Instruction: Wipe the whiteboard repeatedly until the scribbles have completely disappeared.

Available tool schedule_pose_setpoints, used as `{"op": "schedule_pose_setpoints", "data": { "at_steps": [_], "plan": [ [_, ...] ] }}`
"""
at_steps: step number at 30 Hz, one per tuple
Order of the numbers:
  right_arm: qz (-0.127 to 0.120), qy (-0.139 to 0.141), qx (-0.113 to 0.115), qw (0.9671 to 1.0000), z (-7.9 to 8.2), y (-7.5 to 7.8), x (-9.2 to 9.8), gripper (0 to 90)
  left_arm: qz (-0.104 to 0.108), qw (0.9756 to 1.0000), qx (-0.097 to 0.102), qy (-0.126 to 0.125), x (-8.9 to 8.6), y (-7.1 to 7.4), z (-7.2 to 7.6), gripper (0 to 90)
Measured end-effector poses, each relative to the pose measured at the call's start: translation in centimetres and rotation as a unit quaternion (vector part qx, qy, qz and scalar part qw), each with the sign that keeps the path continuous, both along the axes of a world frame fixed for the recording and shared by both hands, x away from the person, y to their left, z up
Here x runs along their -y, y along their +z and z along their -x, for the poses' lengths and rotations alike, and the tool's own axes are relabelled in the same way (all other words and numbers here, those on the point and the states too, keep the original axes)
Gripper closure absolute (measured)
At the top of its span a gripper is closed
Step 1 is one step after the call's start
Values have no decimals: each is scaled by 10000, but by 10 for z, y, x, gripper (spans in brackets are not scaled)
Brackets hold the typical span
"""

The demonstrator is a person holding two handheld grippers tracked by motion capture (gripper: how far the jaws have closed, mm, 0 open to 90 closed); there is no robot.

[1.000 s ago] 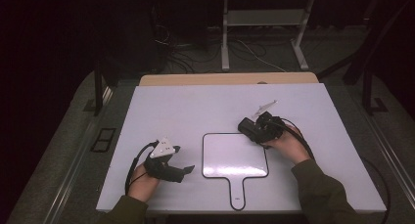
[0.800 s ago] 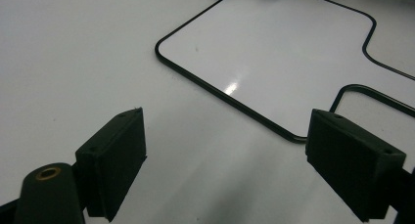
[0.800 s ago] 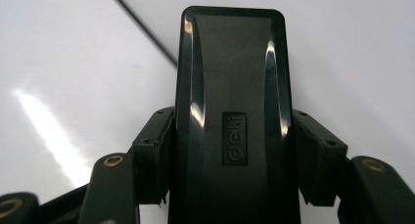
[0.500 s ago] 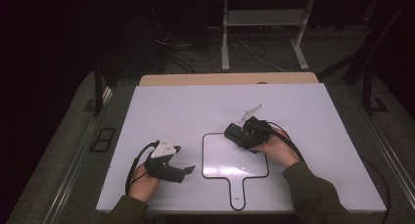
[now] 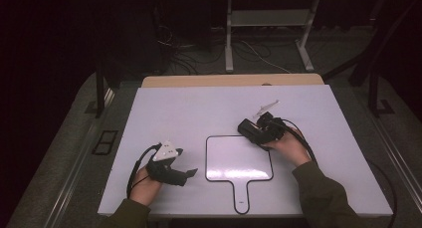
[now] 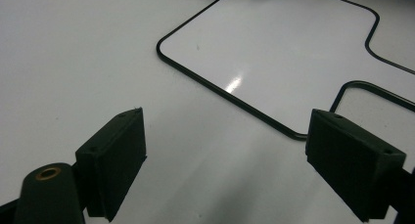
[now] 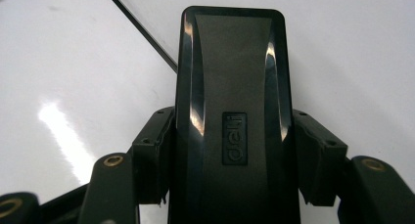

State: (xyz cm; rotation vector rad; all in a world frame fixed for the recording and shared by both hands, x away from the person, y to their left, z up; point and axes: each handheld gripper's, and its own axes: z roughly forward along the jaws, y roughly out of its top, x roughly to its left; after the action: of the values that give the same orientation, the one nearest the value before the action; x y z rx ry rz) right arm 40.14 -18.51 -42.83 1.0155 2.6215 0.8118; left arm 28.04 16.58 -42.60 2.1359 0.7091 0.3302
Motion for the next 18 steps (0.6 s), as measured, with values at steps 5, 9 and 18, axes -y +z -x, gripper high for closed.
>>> {"op": "schedule_pose_setpoints", "data": {
  "at_steps": [5,9,18],
  "plan": [
    [-280,-20,23,9996,4,12,8,389,3,10000,23,24,-2,0,0,142],
    [-418,-86,75,9991,6,21,16,390,30,10000,27,45,-2,0,1,141],
    [-604,-216,186,9978,0,36,22,389,-41,10000,3,39,-1,-1,-1,141]
  ]
}}
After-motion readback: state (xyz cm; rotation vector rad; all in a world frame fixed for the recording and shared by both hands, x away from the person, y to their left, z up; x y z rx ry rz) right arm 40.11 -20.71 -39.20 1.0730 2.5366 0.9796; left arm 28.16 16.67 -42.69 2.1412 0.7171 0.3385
